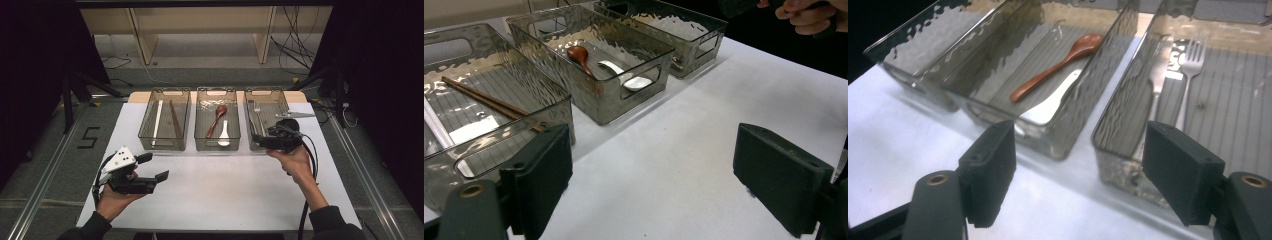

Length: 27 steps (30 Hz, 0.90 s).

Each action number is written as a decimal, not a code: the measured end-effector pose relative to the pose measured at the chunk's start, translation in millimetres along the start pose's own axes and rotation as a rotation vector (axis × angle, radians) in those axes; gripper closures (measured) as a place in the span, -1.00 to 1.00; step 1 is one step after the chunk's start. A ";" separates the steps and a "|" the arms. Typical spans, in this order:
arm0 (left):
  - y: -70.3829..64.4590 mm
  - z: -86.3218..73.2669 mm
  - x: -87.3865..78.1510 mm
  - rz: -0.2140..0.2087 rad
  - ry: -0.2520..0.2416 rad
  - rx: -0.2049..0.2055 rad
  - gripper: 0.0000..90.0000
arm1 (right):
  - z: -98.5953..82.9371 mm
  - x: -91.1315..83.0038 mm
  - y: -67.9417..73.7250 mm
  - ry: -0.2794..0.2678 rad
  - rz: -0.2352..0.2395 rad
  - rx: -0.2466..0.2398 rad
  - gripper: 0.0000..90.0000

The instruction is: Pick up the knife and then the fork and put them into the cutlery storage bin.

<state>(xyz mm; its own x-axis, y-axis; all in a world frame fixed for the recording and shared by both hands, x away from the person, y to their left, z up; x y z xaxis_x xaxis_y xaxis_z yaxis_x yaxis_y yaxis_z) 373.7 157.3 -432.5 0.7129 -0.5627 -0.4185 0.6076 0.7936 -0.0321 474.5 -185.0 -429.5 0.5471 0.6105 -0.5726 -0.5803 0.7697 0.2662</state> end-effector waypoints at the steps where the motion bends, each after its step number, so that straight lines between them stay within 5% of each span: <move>1: -0.3 -0.1 0.1 0.000 0.001 -0.001 -0.66 | -2.5 -0.7 1.9 -0.002 0.007 0.001 -0.34; 11: -0.5 -1.2 1.1 -0.002 0.006 0.004 -0.66 | -23.4 -12.5 26.4 -0.014 0.063 -0.032 -0.39; 27: -0.3 -2.1 2.0 -0.012 0.014 -0.014 -0.66 | -51.9 -32.6 45.0 -0.058 0.091 -0.067 -0.42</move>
<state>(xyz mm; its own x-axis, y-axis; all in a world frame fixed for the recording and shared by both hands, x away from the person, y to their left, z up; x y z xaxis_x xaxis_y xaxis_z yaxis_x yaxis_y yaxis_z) 374.2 156.4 -435.3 0.7008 -0.5688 -0.4306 0.6107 0.7903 -0.0500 399.3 -179.9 -439.1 0.5230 0.6887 -0.5022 -0.6670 0.6975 0.2619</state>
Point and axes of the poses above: each handheld gripper's, and its own axes: x roughly forward along the jaws, z roughly out of its top, y roughly to its left, the point moved 8 cm from there along x, roughly forward along the jaws, and after that the axes turned 9 degrees about z, right-handed, at the moved point
